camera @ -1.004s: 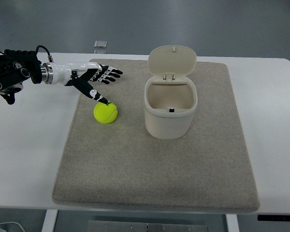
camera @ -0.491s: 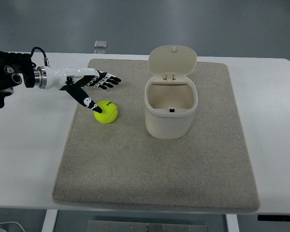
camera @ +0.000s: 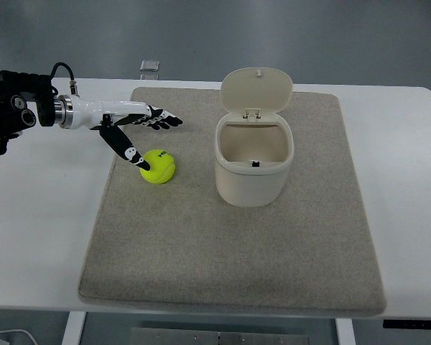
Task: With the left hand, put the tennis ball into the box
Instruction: 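Lower the left hand onto the yellow-green tennis ball, fingers spread, then close the left hand's fingers and thumb around the tennis ball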
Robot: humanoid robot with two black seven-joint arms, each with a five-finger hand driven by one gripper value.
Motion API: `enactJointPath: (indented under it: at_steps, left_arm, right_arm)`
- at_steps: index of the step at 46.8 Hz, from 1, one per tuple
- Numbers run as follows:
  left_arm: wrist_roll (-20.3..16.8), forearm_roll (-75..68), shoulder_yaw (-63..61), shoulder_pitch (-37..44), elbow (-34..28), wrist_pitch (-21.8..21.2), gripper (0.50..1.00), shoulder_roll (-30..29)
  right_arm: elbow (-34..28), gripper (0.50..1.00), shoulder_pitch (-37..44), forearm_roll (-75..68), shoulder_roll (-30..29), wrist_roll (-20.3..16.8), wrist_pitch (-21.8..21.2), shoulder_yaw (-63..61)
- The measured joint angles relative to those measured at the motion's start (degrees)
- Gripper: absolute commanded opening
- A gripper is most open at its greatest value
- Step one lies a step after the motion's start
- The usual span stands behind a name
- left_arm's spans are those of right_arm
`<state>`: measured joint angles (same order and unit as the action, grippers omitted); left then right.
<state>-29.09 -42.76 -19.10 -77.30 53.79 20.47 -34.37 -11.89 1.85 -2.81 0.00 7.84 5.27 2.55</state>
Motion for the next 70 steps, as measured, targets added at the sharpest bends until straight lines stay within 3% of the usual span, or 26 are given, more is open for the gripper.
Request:
enactJointPath:
  at_steps: [22, 45, 70]
  left_arm:
    - [0.0, -10.1, -0.6, -0.7, 1.9, -4.1, 0.990, 0.1]
    - [0.0, -10.9, -1.0, -0.2, 2.3, -4.5, 0.990, 1.8]
    - [0.0, -16.0, -1.9, -0.2, 2.2, -8.9, 0.990, 2.2]
  right_arm:
    - [0.0, 0.938, 0.0, 0.0, 0.0, 0.0, 0.0, 0.0]
    - [0.0, 0.938, 0.0, 0.0, 0.0, 0.0, 0.0, 0.0]
    - [0.0, 0.938, 0.0, 0.0, 0.0, 0.0, 0.0, 0.0]
